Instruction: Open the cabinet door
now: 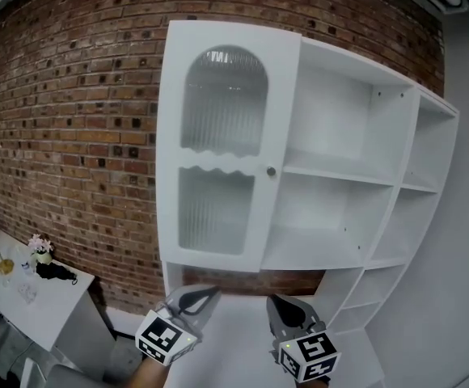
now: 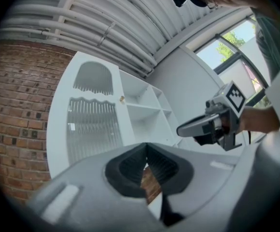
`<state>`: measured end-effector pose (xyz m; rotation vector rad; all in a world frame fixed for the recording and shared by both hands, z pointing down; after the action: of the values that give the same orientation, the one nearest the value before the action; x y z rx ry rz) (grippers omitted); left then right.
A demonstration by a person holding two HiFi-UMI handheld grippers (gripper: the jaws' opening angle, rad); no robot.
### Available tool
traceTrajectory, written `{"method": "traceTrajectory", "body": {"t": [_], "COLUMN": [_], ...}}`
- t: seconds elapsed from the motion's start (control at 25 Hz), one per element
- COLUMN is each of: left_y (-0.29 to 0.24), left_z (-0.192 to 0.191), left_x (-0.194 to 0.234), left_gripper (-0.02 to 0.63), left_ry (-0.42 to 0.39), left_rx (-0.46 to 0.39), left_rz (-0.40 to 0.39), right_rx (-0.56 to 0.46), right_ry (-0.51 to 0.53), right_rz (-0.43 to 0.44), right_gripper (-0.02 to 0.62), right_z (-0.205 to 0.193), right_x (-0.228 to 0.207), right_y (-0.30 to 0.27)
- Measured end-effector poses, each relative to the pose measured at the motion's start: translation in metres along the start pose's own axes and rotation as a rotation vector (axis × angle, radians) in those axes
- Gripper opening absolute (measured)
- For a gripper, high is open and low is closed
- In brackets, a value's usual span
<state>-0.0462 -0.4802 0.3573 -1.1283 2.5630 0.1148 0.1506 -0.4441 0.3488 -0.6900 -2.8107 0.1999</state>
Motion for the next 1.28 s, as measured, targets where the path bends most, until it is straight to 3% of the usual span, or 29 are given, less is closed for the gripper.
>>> {"method": "traceTrajectory", "body": {"t": [0.76,1.24,1.28], "left_y": [-0.047,-0.042,-0.042], "left_z": [-0.009,-0.021,-0.021], "left_x": [-0.003,0.029,0.032], "left_gripper": [0.002,0.002,0.002], "left_ry": [0.017,0.024,0.02], "left_rx": [0.085,0.104,0.104], "left_rz": [0.187,0.192,0.187], "right_rx": [-0.035,0.016,0.021], "right_ry": [0.025,-0.037,-0.04], "right_rz": [0.203,0.194,0.193], "right_gripper": [0.006,0.008,0.033], "right_z": [-0.009,-0.01,-0.009], "right_x": [-0.078,-0.105,-0.106], "right_y": [-0.064,-0.133,-0.137]}}
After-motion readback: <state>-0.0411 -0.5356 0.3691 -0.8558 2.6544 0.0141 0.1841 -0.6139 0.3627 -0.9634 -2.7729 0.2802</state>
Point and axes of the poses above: the fingertips, and each gripper's own axes: y backward along the fingers, x to its left, z out of its top, the point moved 8 cm from there along y, backward along the fingers, and after that the axes turned 13 degrees about x, right-handed, at the moved point
